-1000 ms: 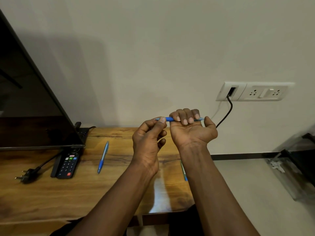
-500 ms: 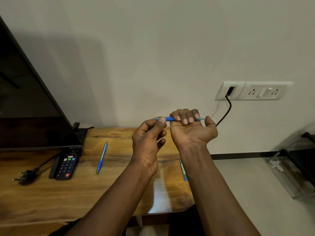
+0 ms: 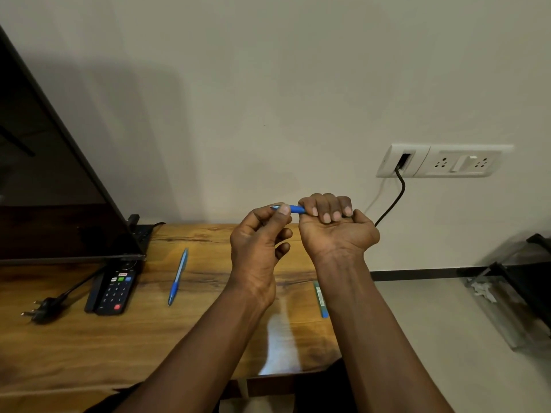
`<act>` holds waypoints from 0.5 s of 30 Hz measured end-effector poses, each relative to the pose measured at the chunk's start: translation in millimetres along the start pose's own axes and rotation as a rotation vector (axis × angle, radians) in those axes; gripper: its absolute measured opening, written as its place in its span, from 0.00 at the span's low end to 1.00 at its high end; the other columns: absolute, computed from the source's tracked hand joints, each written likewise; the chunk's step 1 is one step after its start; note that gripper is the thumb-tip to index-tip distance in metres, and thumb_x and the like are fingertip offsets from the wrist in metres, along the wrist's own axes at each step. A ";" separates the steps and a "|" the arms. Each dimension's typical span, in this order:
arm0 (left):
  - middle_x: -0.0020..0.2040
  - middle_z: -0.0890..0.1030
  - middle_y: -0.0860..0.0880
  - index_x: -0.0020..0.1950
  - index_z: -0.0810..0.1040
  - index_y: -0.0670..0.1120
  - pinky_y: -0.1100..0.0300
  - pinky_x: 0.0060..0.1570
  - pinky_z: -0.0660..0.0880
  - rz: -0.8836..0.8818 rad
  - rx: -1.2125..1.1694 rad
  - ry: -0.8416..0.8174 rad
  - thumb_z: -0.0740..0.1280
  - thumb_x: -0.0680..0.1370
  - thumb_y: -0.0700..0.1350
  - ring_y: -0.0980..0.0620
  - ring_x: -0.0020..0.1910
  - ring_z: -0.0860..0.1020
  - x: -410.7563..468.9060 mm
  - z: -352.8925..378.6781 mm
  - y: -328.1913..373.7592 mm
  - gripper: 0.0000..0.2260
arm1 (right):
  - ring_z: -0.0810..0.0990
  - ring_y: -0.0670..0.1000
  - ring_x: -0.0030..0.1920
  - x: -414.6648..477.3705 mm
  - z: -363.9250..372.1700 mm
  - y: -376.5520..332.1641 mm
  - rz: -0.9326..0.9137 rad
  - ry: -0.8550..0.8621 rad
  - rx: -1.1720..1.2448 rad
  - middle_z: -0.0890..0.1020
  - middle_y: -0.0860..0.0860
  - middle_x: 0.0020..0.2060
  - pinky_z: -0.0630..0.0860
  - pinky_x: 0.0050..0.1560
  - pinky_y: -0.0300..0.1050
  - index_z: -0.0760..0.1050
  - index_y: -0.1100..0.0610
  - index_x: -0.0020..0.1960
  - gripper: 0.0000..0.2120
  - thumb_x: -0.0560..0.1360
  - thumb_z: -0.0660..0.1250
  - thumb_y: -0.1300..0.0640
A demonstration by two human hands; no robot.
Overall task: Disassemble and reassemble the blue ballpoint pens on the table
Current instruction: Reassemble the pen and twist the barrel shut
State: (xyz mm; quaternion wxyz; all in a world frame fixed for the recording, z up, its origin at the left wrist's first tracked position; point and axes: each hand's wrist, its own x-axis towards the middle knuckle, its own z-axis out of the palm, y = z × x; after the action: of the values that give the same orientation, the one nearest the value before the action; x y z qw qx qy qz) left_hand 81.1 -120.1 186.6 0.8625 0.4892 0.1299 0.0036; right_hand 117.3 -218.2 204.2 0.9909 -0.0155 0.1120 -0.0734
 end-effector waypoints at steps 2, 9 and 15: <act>0.42 0.85 0.50 0.50 0.84 0.48 0.61 0.37 0.74 -0.012 -0.009 -0.016 0.72 0.80 0.46 0.56 0.36 0.79 -1.7 -0.5 2.0 0.02 | 0.57 0.48 0.25 0.0 -0.4 0.4 0.000 0.008 0.000 0.60 0.49 0.25 0.59 0.30 0.41 0.62 0.54 0.31 0.07 0.67 0.50 0.59; 0.43 0.86 0.49 0.45 0.85 0.48 0.58 0.42 0.73 -0.164 -0.185 -0.056 0.66 0.82 0.52 0.54 0.38 0.80 -3.8 -3.1 5.2 0.12 | 0.57 0.48 0.25 0.8 -0.9 -0.3 0.008 0.011 0.017 0.60 0.49 0.25 0.60 0.30 0.41 0.62 0.54 0.31 0.11 0.72 0.49 0.59; 0.41 0.85 0.51 0.45 0.85 0.49 0.59 0.41 0.73 -0.188 -0.178 -0.069 0.69 0.81 0.50 0.56 0.37 0.79 -2.7 -1.1 5.1 0.08 | 0.58 0.48 0.25 3.1 -2.0 -3.0 0.031 -0.012 0.032 0.60 0.49 0.25 0.59 0.31 0.41 0.62 0.54 0.31 0.17 0.77 0.46 0.53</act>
State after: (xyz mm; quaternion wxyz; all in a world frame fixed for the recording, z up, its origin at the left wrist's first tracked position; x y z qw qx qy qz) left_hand 78.8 -116.9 191.0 0.9029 0.3964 0.1445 -0.0826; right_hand 119.5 -221.7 201.6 0.9927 0.0017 0.1050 -0.0595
